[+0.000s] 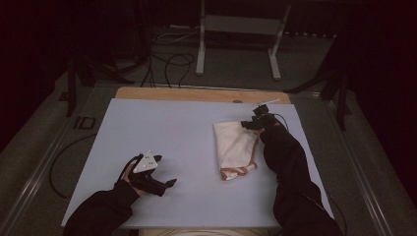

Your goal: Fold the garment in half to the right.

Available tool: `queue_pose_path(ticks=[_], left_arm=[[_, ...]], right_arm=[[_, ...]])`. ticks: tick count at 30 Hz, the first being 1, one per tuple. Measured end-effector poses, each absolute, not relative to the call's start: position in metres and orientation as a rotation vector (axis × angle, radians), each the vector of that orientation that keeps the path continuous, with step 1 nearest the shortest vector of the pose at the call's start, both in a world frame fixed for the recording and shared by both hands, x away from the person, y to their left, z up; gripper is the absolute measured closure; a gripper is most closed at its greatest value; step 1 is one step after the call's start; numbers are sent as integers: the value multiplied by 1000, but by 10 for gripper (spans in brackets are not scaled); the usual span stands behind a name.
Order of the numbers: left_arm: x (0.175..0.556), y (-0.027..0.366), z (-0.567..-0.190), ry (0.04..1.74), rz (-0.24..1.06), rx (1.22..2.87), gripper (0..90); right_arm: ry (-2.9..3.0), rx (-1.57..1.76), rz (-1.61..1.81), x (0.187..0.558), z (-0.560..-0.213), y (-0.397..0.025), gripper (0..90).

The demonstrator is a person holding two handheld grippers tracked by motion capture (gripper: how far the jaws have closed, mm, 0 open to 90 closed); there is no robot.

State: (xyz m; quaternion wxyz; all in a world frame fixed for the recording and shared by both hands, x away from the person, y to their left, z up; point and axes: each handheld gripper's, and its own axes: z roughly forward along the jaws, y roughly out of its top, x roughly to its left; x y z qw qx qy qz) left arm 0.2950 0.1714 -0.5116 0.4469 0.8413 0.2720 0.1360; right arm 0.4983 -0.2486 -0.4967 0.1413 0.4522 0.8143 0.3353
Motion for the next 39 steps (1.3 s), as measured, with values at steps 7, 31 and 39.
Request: queue_pose_path(ticks=[7, 31, 39], left_arm=[[295, 171, -512, 667, 333, 2086, 2], [295, 171, -512, 665, 331, 2085, 1], [293, 172, -512, 665, 330, 2087, 1]], right_arm=[[2393, 1262, 1033, 494, -488, -240, 142], [2559, 1080, 1094, 472, -462, -199, 95], [2526, 1026, 1153, 451, -453, -204, 94]])
